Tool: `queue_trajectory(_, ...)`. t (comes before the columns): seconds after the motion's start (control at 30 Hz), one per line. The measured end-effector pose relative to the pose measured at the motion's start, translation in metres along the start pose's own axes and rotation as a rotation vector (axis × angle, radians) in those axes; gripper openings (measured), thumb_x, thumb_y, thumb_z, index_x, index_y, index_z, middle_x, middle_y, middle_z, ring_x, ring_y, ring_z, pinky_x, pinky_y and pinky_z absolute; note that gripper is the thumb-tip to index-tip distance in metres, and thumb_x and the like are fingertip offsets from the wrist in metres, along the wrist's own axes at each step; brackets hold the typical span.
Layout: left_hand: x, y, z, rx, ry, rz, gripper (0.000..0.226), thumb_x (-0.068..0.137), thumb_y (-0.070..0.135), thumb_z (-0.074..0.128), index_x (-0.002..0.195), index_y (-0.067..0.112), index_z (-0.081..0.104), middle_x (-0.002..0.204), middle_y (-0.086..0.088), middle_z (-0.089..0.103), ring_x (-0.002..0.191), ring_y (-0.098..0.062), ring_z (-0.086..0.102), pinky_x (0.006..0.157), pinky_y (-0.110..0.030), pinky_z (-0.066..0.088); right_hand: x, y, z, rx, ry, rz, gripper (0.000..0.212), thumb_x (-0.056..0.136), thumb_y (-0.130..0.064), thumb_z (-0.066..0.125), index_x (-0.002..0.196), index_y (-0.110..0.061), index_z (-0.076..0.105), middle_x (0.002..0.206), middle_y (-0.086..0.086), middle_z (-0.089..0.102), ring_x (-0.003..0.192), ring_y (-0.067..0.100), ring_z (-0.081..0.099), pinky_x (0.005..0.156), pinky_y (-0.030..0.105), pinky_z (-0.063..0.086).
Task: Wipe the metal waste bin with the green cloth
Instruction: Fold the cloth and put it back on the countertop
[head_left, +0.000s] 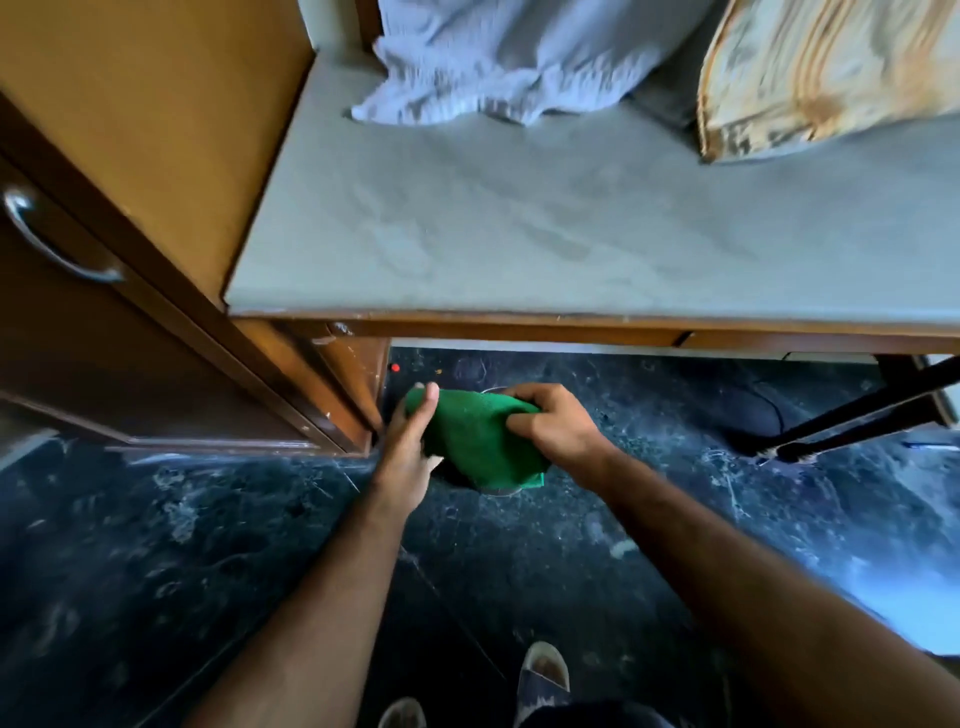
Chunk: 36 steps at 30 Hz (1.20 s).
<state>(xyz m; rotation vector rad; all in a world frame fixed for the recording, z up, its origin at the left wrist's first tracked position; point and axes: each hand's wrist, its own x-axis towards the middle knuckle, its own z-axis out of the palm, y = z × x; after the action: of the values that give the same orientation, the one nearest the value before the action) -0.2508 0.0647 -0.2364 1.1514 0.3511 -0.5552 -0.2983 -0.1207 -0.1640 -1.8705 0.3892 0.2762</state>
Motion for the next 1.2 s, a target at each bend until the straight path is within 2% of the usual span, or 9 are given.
queue_trajectory(0.13, -0.043, 0.055, 0.016, 0.107, -0.209, -0.093, 0.062, 0.067, 0.052, 0.087, 0.117, 0.017, 0.075, 0.123, -0.012, 0.075, 0.115, -0.028, 0.071, 0.082, -0.04, 0.061, -0.032, -0.055, -0.046, 0.128, -0.066, 0.051, 0.028, 0.061, -0.01, 0.052, 0.076, -0.02, 0.073, 0.062, -0.007, 0.068, 0.058, 0.008, 0.061, 0.053, 0.019, 0.048)
queue_trajectory(0.2, -0.059, 0.082, 0.03, 0.146, -0.198, -0.079, 0.051, 0.067, 0.042, 0.09, 0.11, 0.016, 0.079, 0.118, -0.013, 0.077, 0.11, -0.028, 0.073, 0.078, -0.035, 0.062, -0.045, -0.078, -0.069, 0.217, -0.067, 0.067, 0.026, 0.06, -0.008, 0.053, 0.073, -0.019, 0.072, 0.058, -0.009, 0.065, 0.055, 0.008, 0.058, 0.049, 0.016, 0.044)
queue_trajectory(0.47, -0.087, 0.178, 0.112, 0.2, -0.019, 0.089, 0.013, 0.079, 0.024, 0.079, 0.089, 0.016, 0.081, 0.094, -0.006, 0.082, 0.086, -0.02, 0.079, 0.067, -0.03, 0.064, -0.059, -0.133, -0.15, 0.568, -0.089, 0.215, 0.041, 0.076, -0.016, 0.082, 0.113, -0.004, 0.068, 0.108, 0.014, 0.077, 0.101, 0.029, 0.073, 0.088, 0.04, 0.059)
queue_trajectory(0.63, -0.078, 0.214, 0.136, 0.482, 0.056, 0.276, 0.011, 0.085, 0.032, 0.078, 0.093, 0.024, 0.076, 0.085, 0.01, 0.081, 0.084, -0.007, 0.077, 0.064, -0.014, 0.056, -0.045, -0.158, -0.171, 0.515, -0.046, 0.2, 0.035, 0.076, -0.011, 0.083, 0.108, -0.005, 0.07, 0.103, 0.016, 0.078, 0.094, 0.03, 0.076, 0.081, 0.039, 0.062)
queue_trajectory(0.77, -0.057, 0.241, 0.143, 0.669, 0.206, 0.348, 0.03, 0.078, 0.047, 0.081, 0.09, 0.02, 0.078, 0.078, 0.006, 0.078, 0.071, -0.008, 0.075, 0.058, -0.025, 0.059, -0.022, -0.183, -0.177, 0.503, 0.048, 0.189, 0.034, 0.073, -0.008, 0.085, 0.103, -0.003, 0.07, 0.099, 0.019, 0.078, 0.087, 0.03, 0.077, 0.068, 0.032, 0.062)
queue_trajectory(0.9, -0.026, 0.264, 0.142, 0.535, 0.067, 0.156, 0.014, 0.088, 0.021, 0.077, 0.098, 0.012, 0.073, 0.091, -0.008, 0.076, 0.083, -0.027, 0.075, 0.069, -0.045, 0.065, 0.011, -0.2, -0.181, 0.462, 0.206, 0.191, 0.036, 0.069, -0.005, 0.087, 0.101, 0.002, 0.071, 0.095, 0.022, 0.076, 0.076, 0.028, 0.075, 0.065, 0.032, 0.061)
queue_trajectory(0.97, -0.012, 0.275, 0.14, 0.535, -0.006, 0.095, 0.015, 0.092, 0.006, 0.069, 0.107, 0.006, 0.069, 0.098, -0.014, 0.072, 0.087, -0.028, 0.071, 0.073, -0.04, 0.064, 0.03, -0.204, -0.185, 0.423, 0.28, 0.216, 0.039, 0.067, -0.004, 0.089, 0.101, 0.003, 0.072, 0.094, 0.023, 0.075, 0.08, 0.033, 0.075, 0.072, 0.038, 0.063)
queue_trajectory(1.03, 0.007, 0.286, 0.137, 0.585, -0.026, 0.084, 0.016, 0.091, 0.001, 0.068, 0.107, 0.005, 0.068, 0.095, -0.013, 0.072, 0.084, -0.026, 0.071, 0.062, -0.03, 0.063, 0.053, -0.204, -0.188, 0.386, 0.309, 0.237, 0.041, 0.066, -0.005, 0.09, 0.102, 0.003, 0.073, 0.093, 0.024, 0.075, 0.081, 0.035, 0.074, 0.077, 0.043, 0.063)
queue_trajectory(1.2, 0.054, 0.29, 0.136, 0.669, 0.102, 0.106, 0.025, 0.081, 0.0, 0.08, 0.102, 0.004, 0.067, 0.086, -0.008, 0.071, 0.073, -0.021, 0.07, 0.049, -0.022, 0.059, 0.102, -0.189, -0.179, 0.286, 0.349, 0.295, 0.035, 0.079, 0.002, 0.077, 0.114, 0.004, 0.07, 0.103, 0.022, 0.074, 0.088, 0.033, 0.074, 0.081, 0.041, 0.062)
